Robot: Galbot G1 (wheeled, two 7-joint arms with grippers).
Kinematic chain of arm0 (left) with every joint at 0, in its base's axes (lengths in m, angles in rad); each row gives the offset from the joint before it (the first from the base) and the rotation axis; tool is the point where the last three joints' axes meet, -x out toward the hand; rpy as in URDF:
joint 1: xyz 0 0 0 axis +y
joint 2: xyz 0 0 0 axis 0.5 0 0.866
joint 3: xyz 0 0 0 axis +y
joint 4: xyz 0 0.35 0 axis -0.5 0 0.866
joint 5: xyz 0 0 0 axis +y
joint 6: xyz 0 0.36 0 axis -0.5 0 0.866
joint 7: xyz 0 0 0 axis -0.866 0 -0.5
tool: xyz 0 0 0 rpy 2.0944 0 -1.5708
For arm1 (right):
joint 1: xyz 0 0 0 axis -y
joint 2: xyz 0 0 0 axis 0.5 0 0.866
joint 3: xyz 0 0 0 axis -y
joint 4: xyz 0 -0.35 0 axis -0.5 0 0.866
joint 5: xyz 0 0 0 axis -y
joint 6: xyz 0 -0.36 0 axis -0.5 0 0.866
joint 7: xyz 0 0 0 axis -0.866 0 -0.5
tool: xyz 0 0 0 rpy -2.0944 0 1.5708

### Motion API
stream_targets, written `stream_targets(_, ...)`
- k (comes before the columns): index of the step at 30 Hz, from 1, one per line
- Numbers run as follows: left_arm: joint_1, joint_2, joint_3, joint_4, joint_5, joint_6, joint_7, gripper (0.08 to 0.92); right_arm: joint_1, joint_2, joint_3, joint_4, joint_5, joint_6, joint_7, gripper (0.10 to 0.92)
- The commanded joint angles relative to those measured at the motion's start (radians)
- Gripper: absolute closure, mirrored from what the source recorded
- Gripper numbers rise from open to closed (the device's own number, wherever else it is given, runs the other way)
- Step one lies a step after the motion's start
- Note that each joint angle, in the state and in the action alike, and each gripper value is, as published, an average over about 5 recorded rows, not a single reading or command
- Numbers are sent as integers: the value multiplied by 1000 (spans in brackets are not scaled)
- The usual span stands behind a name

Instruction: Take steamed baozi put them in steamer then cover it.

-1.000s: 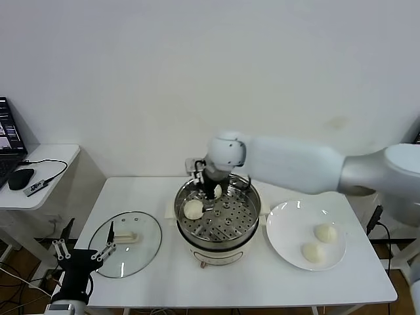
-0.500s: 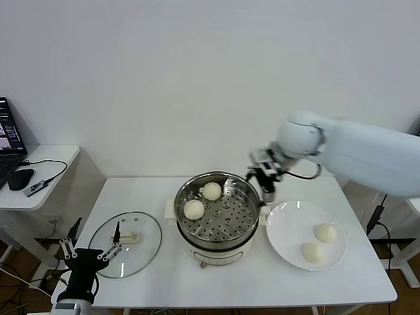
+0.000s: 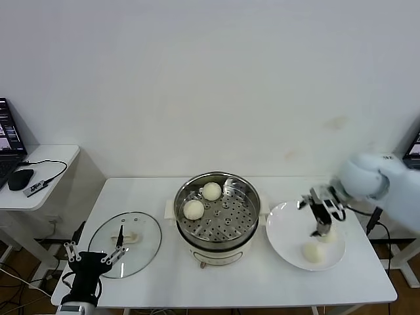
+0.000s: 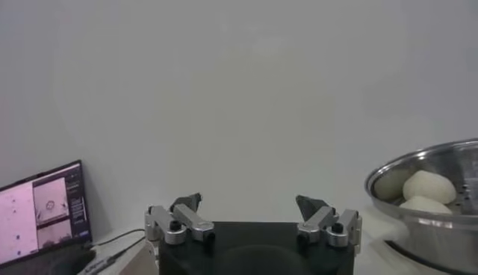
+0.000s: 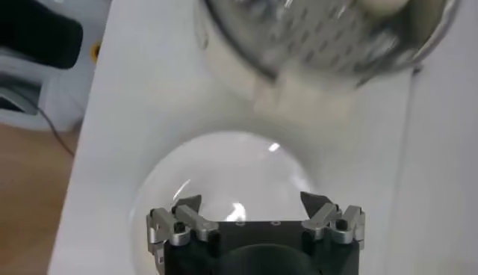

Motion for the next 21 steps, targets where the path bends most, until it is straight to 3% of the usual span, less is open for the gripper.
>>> stream_targets(1, 9, -6, 0, 0, 8, 0, 0, 177, -504, -99, 352, -28, -179, 38, 11, 203)
stream_targets(21, 14, -14, -20, 5, 12, 0, -1, 177, -482, 75, 324, -183, -200, 17, 65, 210)
